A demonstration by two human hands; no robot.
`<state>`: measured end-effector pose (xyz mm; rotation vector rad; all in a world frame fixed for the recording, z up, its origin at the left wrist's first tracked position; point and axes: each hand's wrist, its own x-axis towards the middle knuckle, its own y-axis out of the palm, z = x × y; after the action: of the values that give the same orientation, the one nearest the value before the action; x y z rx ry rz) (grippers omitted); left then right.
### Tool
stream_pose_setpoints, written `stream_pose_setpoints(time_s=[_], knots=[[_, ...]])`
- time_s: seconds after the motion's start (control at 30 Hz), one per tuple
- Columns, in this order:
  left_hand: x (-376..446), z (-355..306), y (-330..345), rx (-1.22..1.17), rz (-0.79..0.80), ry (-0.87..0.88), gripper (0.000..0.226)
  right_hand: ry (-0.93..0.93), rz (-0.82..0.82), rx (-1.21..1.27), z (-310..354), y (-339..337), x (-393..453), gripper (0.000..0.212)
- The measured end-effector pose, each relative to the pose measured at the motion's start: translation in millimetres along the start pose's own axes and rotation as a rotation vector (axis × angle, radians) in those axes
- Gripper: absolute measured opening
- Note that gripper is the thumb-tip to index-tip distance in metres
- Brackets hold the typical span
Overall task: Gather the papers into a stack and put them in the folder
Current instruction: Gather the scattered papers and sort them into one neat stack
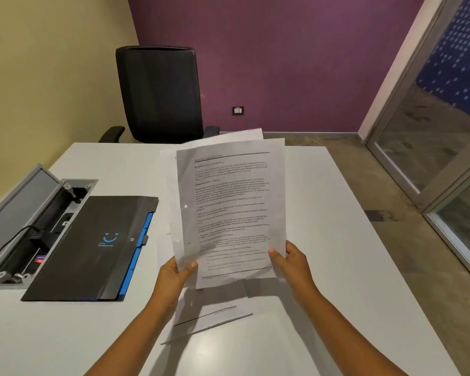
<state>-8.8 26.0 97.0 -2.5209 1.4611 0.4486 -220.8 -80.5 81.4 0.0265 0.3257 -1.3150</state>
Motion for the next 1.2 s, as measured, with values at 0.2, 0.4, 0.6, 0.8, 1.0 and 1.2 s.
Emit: stream_pose_setpoints(time_s=[0.2, 0.4, 0.6, 0.8, 1.0, 1.2], knots=[[-1.1, -14.0, 0.4, -0.012, -0.063, 0.066, 0.027, -0.087, 0.059, 0.124, 12.6, 3.3, -7.3, 0.023], [-1.5, -18.2, 1.4, -0.095, -0.106, 0.083, 0.027, -0.131, 0.073, 0.126, 14.5, 6.8, -11.2, 0.021], [-5.2, -33.2, 9.0, -0.104, -0.050, 0.198, 0.022, -0.114, 0.071, 0.212, 24.6, 8.9, -13.2, 0.022], [-16.9, -62.3, 19.7, -0.124, -0.014, 0.361, 0.029, -0.166, 0.056, 0.262, 43.8, 9.0, -15.2, 0.018], [-21.7, -61.2, 19.9, -0.089, -0.046, 0.428, 0.031, -0.234, 0.110, 0.194, 46.1, 10.2, -20.0, 0.023], [-14.2, -31.2, 22.9, -0.088, -0.043, 0.257, 0.029, -0.151, 0.154, 0.148, 9.1, 20.6, -27.2, 0.022]])
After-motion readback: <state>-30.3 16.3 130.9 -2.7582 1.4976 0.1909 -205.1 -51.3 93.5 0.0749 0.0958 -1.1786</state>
